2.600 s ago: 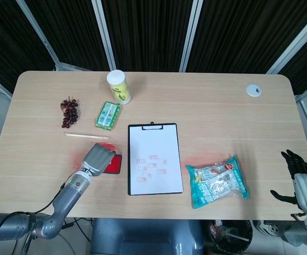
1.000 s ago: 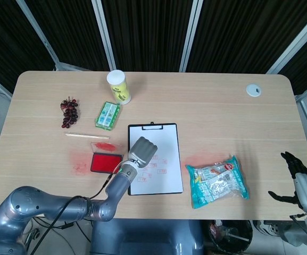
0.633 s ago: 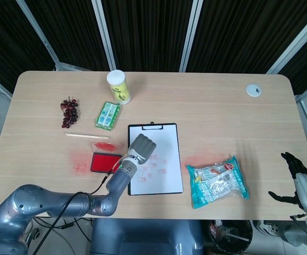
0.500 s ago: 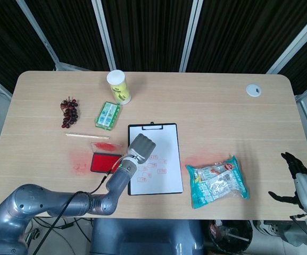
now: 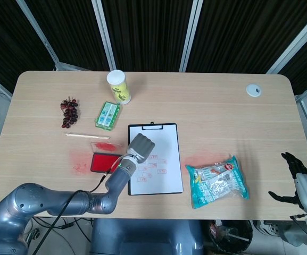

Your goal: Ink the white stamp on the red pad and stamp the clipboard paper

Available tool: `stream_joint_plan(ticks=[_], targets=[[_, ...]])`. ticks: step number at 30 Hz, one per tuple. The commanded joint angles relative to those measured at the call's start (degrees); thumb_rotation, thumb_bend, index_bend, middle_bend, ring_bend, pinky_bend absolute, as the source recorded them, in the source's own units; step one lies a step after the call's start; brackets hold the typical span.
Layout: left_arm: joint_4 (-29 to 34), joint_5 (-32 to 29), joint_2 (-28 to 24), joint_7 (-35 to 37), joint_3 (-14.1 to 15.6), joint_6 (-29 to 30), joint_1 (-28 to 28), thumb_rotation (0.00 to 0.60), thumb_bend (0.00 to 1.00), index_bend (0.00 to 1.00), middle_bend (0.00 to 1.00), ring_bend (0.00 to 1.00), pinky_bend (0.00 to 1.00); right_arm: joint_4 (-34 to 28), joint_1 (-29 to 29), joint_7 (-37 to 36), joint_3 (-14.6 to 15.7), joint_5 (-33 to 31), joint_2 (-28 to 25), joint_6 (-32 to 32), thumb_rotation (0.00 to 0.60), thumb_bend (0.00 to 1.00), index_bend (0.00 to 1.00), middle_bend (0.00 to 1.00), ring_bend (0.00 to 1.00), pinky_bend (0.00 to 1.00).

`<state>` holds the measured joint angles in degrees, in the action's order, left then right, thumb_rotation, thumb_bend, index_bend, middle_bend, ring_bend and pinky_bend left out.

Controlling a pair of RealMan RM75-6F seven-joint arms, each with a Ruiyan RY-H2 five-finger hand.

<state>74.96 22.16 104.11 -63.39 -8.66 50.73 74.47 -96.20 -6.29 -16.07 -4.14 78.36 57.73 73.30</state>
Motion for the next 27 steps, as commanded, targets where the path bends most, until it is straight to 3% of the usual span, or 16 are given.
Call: stream_joint_plan(ticks=[1, 27], targets=[[0.08, -0.33, -0.23, 0.2, 0.11, 0.0, 0.1, 0.6, 0.5, 0.76, 0.84, 0.97, 1.0, 0.01, 0.01, -0.02, 0.01, 0.03, -0.01, 0.01, 0.6, 0.2, 0.06, 0.0, 0.0, 0.14], [-1.55, -0.98, 1.19, 0.89, 2.8, -0.66, 1.13, 0.6, 0.5, 0.76, 0.84, 0.97, 1.0, -0.04, 0.08, -0.69, -0.03, -0.12, -0.17, -0.08, 0.6, 0.2, 0.06, 0.0, 0.0, 0.14]])
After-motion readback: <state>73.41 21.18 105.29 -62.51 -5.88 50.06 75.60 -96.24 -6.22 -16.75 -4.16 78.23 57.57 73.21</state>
